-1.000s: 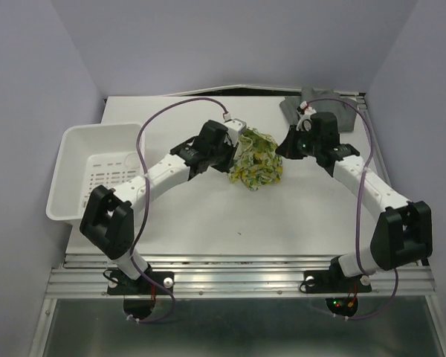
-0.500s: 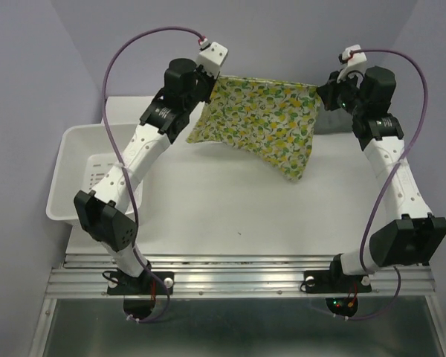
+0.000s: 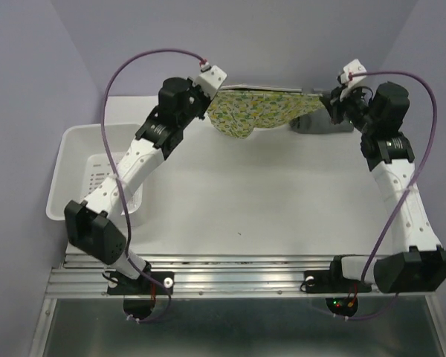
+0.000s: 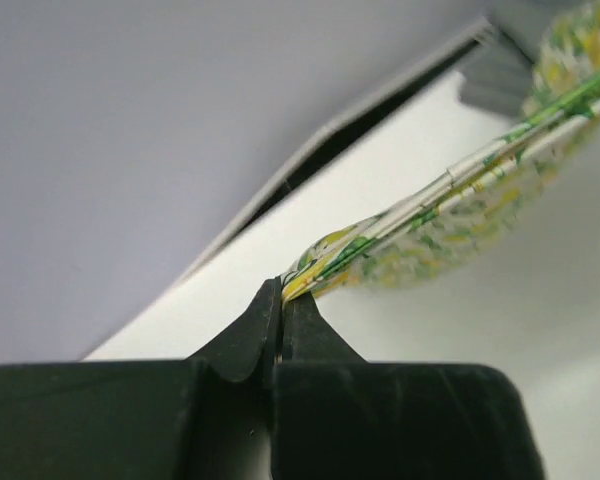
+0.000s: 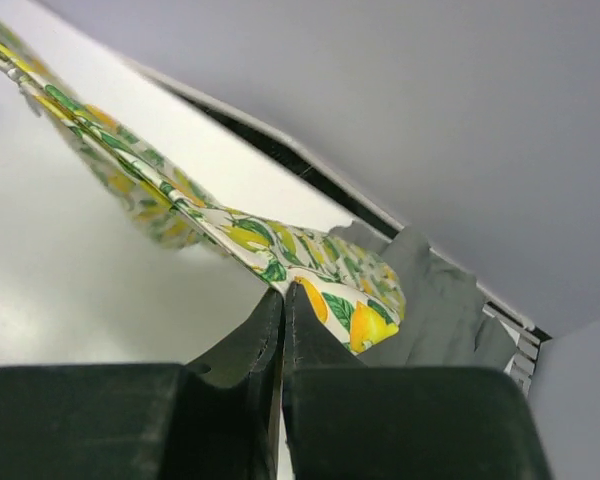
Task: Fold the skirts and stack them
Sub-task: Flatten the skirt out
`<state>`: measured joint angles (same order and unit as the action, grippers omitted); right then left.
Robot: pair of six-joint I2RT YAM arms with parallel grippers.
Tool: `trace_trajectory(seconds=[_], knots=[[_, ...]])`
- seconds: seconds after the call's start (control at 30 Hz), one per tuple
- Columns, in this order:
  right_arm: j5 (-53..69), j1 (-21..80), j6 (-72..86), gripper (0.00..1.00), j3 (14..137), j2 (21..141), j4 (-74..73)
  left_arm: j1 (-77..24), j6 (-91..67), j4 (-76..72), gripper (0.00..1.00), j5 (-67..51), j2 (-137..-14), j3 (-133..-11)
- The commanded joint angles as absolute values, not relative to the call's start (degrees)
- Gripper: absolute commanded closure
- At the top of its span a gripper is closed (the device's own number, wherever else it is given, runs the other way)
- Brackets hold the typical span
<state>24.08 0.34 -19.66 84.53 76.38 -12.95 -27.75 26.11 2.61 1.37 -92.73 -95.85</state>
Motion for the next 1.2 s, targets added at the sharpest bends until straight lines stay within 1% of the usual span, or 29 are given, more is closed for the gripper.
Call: trace_trajectory(seconds=[0.0, 0.03, 0.07, 0.1, 0.13, 0.17, 0.2, 0.23, 0.27, 0.3, 0.37, 0.43, 0.5, 0.53, 0.57, 0.6, 0.63, 0.67, 0.7, 0.73, 0.77, 0.8, 0.87, 0.93, 1.0, 1.13, 1.17], knots=[[24.7, -3.2, -33.2, 0.99, 70.6, 63.0, -17.7, -24.7, 31.1, 0.4, 1.00, -2.4, -75.0, -77.7], [26.3, -3.2, -36.0, 0.99, 67.6, 58.7, -22.1, -24.8, 31.7, 0.7, 1.00, -4.9, -72.5, -70.3], [30.6, -3.2, -44.0, 0.96, 63.3, 56.9, -25.8, -24.9, 32.5, 3.1, 0.96, -10.8, -68.3, -67.0], [33.0, -3.2, -48.1, 0.83, 61.6, 55.2, -30.5, -25.1, 34.8, 5.0, 0.88, -13.5, -66.5, -64.4], [34.5, -3.2, -51.5, 0.60, 60.1, 53.5, -34.8, -25.5, 35.9, 6.7, 0.77, -16.1, -64.5, -61.9], [35.6, -3.2, -55.1, 0.26, 58.6, 50.0, -41.7, -27.1, 37.3, 11.1, 0.49, -19.9, -61.1, -58.2], [35.2, -3.2, -57.5, 0.13, 57.0, 48.1, -43.7, -28.1, 38.1, 13.0, 0.38, -20.9, -59.6, -56.9], [34.6, -3.2, -59.6, 0.04, 54.5, 46.3, -47.9, -29.3, 38.6, 14.5, 0.30, -22.0, -57.8, -54.8], [34.0, -3.2, -62.5, 0.00, 53.7, 44.8, -49.2, -31.7, 39.5, 18.6, 0.03, -23.5, -54.8, -54.2], [32.3, -3.2, -63.5, 0.00, 52.7, 42.0, -50.3, -33.1, 40.4, 20.7, 0.01, -25.5, -53.5, -54.0], [30.9, -3.2, -63.7, 0.00, 52.9, 40.7, -51.4, -36.2, 39.6, 23.5, 0.01, -24.4, -50.5, -53.2], [30.1, -3.2, -62.0, 0.00, 56.1, 43.1, -52.6, -38.5, 38.2, 24.3, 0.01, -21.3, -49.6, -53.3], [30.7, -3.2, -54.3, 0.00, 58.8, 47.0, -51.5, -38.4, 35.0, 24.0, 0.02, -18.2, -49.7, -54.1], [31.3, -3.2, -51.8, 0.00, 60.1, 52.0, -51.0, -38.5, 33.6, 23.4, 0.02, -17.0, -50.2, -54.3], [32.1, -3.2, -48.6, 0.04, 62.6, 54.6, -49.8, -38.4, 31.8, 21.1, 0.02, -15.7, -51.7, -54.6], [33.6, -3.2, -42.2, 0.07, 63.6, 60.5, -47.8, -38.4, 27.6, 20.2, 0.02, -12.9, -53.1, -55.8], [34.4, -3.2, -38.8, 0.10, 64.8, 63.4, -46.7, -38.1, 25.1, 19.4, 0.04, -11.3, -54.9, -56.5], [34.9, -3.2, -33.1, 0.17, 66.8, 66.4, -45.6, -37.8, 22.4, 18.0, 0.13, -7.8, -59.1, -57.5], [34.5, -1.9, -30.6, 0.20, 67.8, 69.3, -44.7, -37.3, 17.7, 17.9, 0.15, -7.2, -61.6, -58.7], [33.8, -1.3, -28.7, 0.25, 68.5, 72.0, -43.7, -36.0, 15.8, 18.0, 0.19, -7.6, -64.1, -60.2], [33.1, -0.7, -27.3, 0.28, 69.0, 76.2, -42.0, -33.0, 13.8, 18.5, 0.23, -7.7, -69.6, -63.3], [31.9, 0.1, -24.2, 0.31, 69.2, 77.8, -40.8, -31.7, 12.2, 19.4, 0.25, -8.3, -72.3, -65.2], [29.5, 3.1, -22.5, 0.32, 68.6, 80.1, -36.6, -28.9, 9.5, 21.9, 0.30, -8.6, -80.0, -70.7], [26.2, 6.2, -21.1, 0.32, 67.4, 83.2, -31.7, -28.4, 9.0, 22.1, 0.29, -8.6, -83.6, -73.0], [23.2, 6.8, -19.9, 0.32, 67.4, 87.9, -29.1, -27.8, 8.2, 21.4, 0.29, -7.6, -87.4, -73.5], [22.0, 6.8, -20.9, 0.30, 72.3, 97.8, -30.6, -26.5, 7.0, 22.3, 0.29, -7.3, -94.6, -75.6], [21.5, 6.8, -21.6, 0.30, 73.6, 99.2, -30.8, -26.2, 7.0, 23.0, 0.32, -7.3, -97.4, -76.9]])
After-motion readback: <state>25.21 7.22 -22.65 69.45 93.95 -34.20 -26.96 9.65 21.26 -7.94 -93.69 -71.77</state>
